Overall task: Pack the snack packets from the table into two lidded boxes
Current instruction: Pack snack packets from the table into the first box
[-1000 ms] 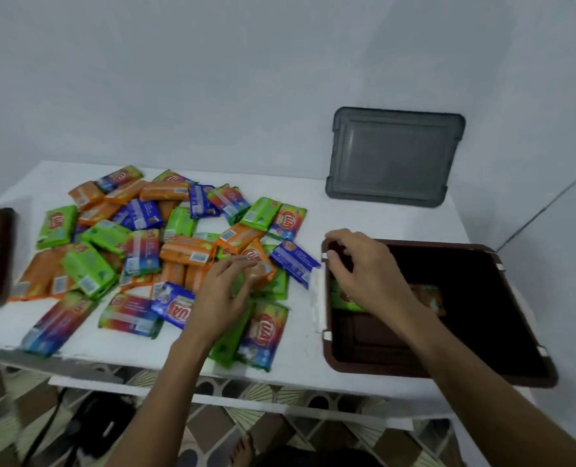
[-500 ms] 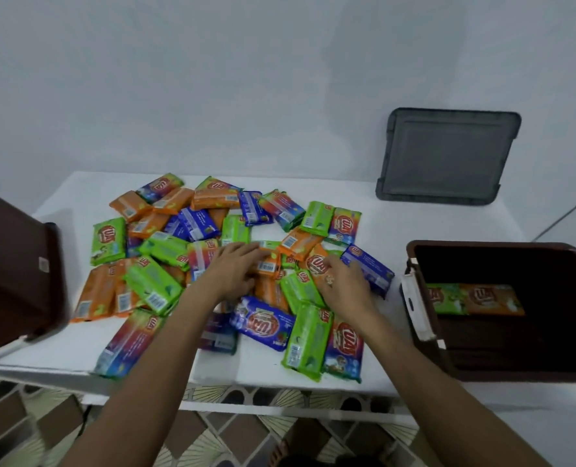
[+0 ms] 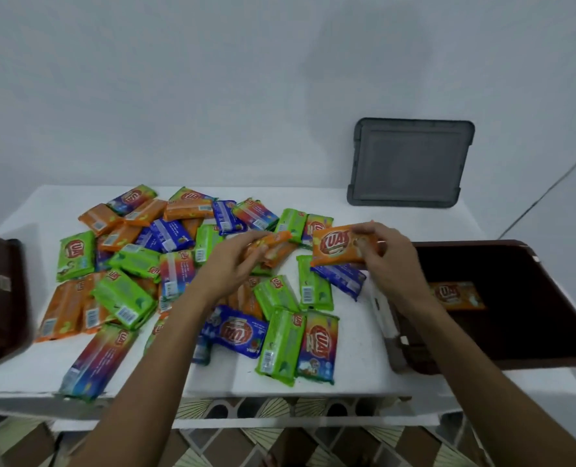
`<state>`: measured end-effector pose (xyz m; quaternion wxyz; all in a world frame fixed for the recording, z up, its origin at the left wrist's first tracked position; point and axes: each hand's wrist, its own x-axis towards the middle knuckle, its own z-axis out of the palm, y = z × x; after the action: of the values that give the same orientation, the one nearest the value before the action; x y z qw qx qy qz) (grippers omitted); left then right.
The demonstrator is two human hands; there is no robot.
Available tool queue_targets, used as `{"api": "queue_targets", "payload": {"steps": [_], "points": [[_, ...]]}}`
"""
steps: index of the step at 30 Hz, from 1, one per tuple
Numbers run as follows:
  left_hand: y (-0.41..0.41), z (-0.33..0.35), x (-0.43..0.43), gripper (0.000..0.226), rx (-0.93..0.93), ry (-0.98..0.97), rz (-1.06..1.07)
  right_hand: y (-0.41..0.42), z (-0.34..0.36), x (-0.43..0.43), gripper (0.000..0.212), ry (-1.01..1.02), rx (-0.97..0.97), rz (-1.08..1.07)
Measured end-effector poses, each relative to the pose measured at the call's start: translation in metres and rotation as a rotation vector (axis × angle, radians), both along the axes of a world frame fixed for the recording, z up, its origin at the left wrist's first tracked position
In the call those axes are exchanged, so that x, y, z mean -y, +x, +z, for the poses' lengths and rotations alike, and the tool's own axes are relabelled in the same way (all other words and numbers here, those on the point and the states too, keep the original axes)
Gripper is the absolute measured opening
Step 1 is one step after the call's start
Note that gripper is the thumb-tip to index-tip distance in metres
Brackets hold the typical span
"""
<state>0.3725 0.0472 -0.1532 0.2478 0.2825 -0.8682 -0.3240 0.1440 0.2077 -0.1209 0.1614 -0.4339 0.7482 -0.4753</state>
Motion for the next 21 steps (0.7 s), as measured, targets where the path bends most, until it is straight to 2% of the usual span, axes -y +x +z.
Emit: {"api": "queue_targets", "payload": {"steps": [3,6,9,13,18,20,21], "points": [[-0.026,0.02,-0.032,0.028,-0.13,0.227,0.044,-0.029,0.018,-0.027,0.014,-0.069,0.212,-0.001],[-0.054,0.037,-0.06,0.034,-0.186,0.392,0.0,-0.061,0.025,-0.06,0.016,-0.089,0.353,-0.031],[-0.084,0.047,-0.086,0.036,-0.252,0.471,-0.02,-0.093,0.022,-0.088,0.018,-0.069,0.385,-0.025],[-0.116,0.044,-0.113,0.03,-0.367,0.492,0.083,-0.126,0.006,-0.109,0.016,-0.021,0.445,0.027],[-0.139,0.032,-0.136,0.034,-0.404,0.531,0.195,-0.141,-0.024,-0.101,0.024,0.199,0.517,0.146],[-0.144,0.028,-0.142,0.037,-0.405,0.561,0.222,-0.139,-0.037,-0.093,0.027,0.289,0.477,0.204],[-0.146,0.026,-0.145,0.038,-0.402,0.575,0.236,-0.139,-0.043,-0.089,0.03,0.336,0.394,0.221]]}}
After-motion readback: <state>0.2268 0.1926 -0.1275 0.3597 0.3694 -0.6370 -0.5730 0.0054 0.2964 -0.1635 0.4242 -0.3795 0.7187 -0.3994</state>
